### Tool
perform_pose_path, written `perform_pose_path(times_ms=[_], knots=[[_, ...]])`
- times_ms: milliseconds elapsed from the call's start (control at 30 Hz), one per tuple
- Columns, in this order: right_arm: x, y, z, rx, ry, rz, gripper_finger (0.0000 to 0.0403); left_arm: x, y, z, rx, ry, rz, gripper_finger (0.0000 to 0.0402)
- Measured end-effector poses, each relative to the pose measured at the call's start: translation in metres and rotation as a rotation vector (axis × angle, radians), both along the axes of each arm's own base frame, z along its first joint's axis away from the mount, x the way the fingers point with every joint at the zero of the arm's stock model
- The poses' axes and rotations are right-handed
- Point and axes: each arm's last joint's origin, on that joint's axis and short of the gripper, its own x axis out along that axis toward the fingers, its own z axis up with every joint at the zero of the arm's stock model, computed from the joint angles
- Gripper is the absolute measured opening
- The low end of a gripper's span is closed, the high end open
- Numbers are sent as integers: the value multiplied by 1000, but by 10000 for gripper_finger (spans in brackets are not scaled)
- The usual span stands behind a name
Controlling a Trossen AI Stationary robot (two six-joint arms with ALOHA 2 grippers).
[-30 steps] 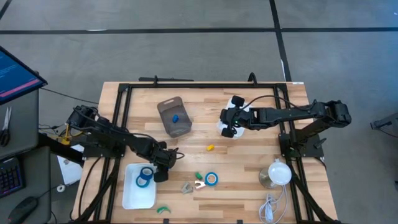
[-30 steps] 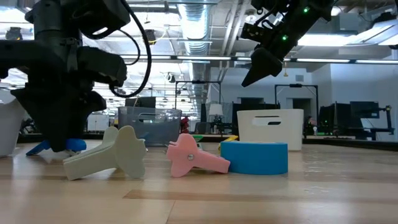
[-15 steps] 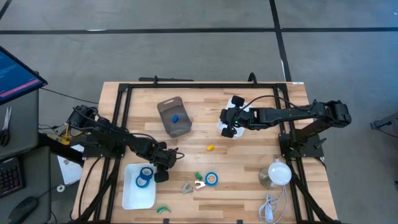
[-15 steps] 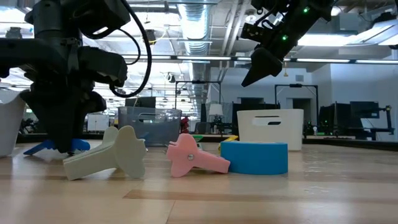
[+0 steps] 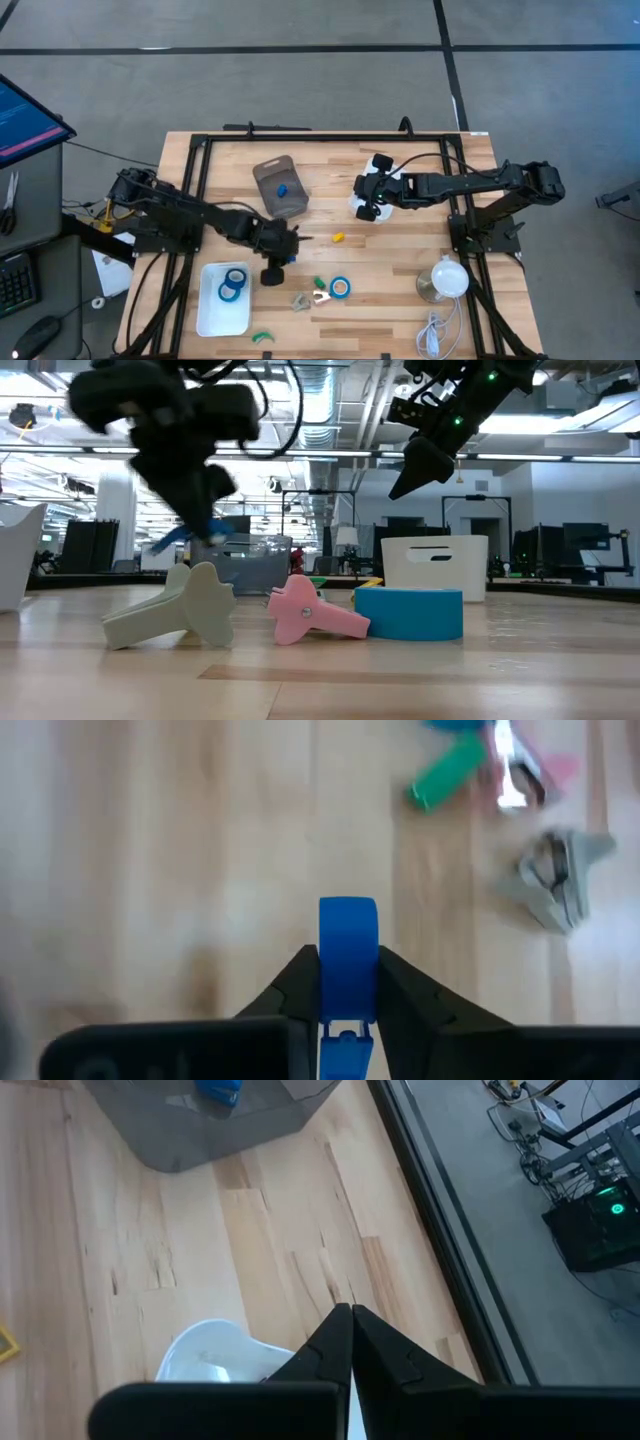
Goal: Pick and place Stapler, Stapler remover, tape
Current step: Put the blue stapler into the black bin
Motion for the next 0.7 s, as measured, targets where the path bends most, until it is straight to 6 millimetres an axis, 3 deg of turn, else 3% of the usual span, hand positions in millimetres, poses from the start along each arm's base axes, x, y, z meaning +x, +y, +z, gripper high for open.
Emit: perform_pose_path(times_ms=[167,467,567,700], knots=[[-1,0,-1,1,14,0,0,2,27,29,138,-96,11,62],[-2,0,-2,2,24,-1,0,-28,80,88,346,-291,139,59],[-1,0,-1,2,20,-2,0,-36,97,98,378,-316,188,60],[-1,0,-1,3,19,-3,0,-38,119,96,387,-290,247,59]])
